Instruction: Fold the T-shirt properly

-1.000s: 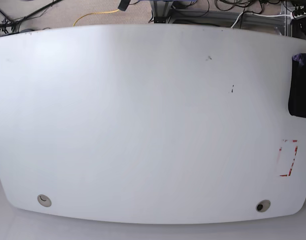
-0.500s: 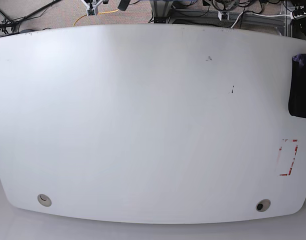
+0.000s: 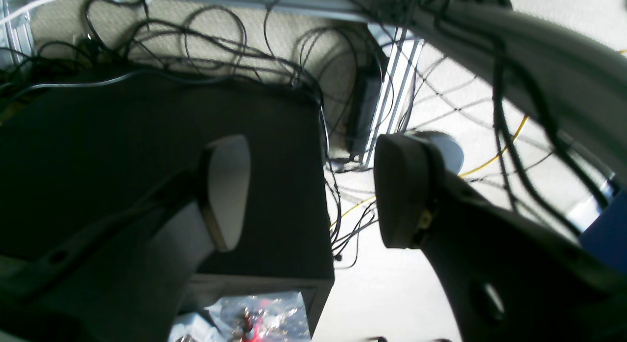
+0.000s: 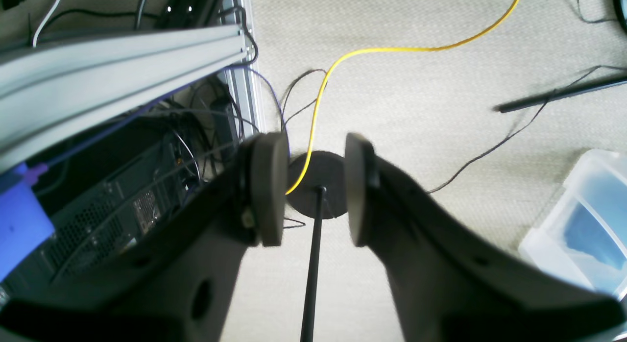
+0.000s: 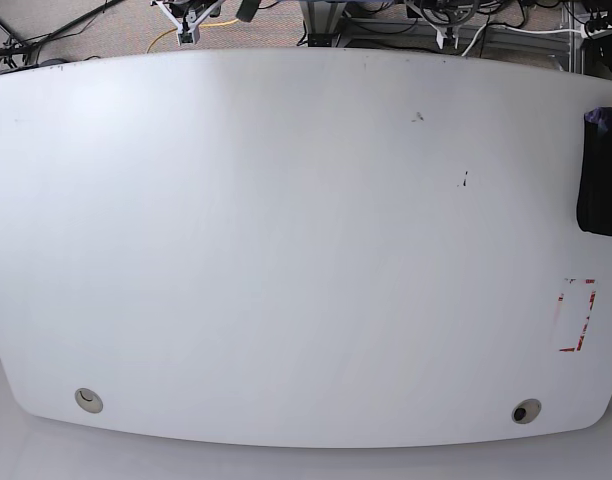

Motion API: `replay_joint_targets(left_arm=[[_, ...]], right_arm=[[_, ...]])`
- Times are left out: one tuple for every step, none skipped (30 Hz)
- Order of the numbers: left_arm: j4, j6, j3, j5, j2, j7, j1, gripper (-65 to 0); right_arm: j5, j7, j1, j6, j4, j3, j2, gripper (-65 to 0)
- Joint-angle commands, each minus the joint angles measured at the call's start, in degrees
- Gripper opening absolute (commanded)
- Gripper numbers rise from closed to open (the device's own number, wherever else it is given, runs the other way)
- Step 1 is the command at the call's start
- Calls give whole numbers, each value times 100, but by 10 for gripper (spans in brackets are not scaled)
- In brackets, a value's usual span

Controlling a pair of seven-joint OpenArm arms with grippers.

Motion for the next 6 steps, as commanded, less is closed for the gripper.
replay_joint_targets(left_arm=[[-10,15,8,4,-4,25,20,-282],[-28,15,8,4,-4,25,20,-282],[-28,15,-1,4,5,25,20,-282],[-28,15,-1,4,5,16,20,-282],[-28,15,-1,4,14,16,12,-282],[-1,15,-1,4,14,16,12,-282]], right_arm=[[5,35,-31,40,9,1,46,-457],[5,35,-31,40,9,1,46,-457],[5,35,-31,40,9,1,46,-457],[5,35,-31,40,9,1,46,-457],[5,44,-31,40,9,1,46,-457],[5,44,-31,40,9,1,46,-457]])
